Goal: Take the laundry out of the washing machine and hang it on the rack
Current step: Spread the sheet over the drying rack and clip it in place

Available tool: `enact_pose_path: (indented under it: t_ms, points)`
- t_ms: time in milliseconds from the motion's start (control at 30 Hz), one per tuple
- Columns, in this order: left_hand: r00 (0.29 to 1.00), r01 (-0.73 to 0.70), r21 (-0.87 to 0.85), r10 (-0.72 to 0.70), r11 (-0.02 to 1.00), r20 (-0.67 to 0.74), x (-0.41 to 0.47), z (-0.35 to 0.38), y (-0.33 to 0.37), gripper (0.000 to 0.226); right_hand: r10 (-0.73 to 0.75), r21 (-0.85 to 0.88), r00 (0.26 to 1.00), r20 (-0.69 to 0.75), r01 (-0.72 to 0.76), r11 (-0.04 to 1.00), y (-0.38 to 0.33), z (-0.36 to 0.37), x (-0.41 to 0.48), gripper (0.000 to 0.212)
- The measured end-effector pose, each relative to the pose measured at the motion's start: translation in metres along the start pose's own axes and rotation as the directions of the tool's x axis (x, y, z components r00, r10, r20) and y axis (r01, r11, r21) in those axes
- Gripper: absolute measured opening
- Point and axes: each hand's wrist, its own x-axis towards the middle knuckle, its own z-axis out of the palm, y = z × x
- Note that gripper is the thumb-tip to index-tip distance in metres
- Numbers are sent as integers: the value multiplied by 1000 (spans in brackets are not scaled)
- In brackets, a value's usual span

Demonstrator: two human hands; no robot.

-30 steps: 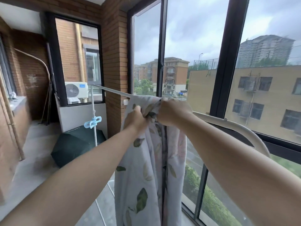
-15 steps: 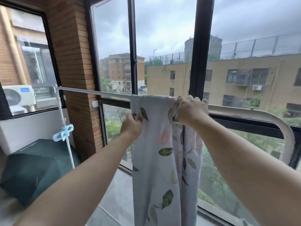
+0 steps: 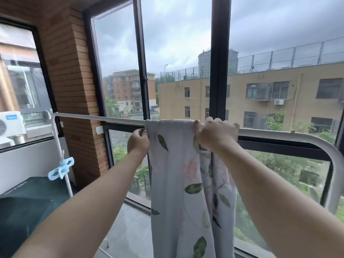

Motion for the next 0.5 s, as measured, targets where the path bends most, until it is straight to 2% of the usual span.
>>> enact_pose_path:
  t_ms: [100, 167, 300, 433, 500]
  points:
    - [996, 22, 12, -23, 1000, 91, 9, -4, -1, 30, 31, 33, 999, -20, -31, 999, -9, 1, 2, 44]
    - [983, 51, -44, -43, 998, 179, 13, -2, -4, 31, 37, 54, 999, -12, -36, 998, -12, 1, 6, 39]
    - [981, 70, -41, -61, 997, 183, 19, -6, -15, 32, 66, 51, 993, -95, -61, 997, -12, 11, 9, 43]
    - [952, 196, -216, -132, 956, 277, 24, -15, -20, 48, 64, 28, 984, -164, -60, 998, -14, 17, 9, 47]
    - [954, 175, -214, -112, 961, 278, 26, -19, -20, 44, 68, 22, 983, -170, -65, 998, -15, 18, 10, 46]
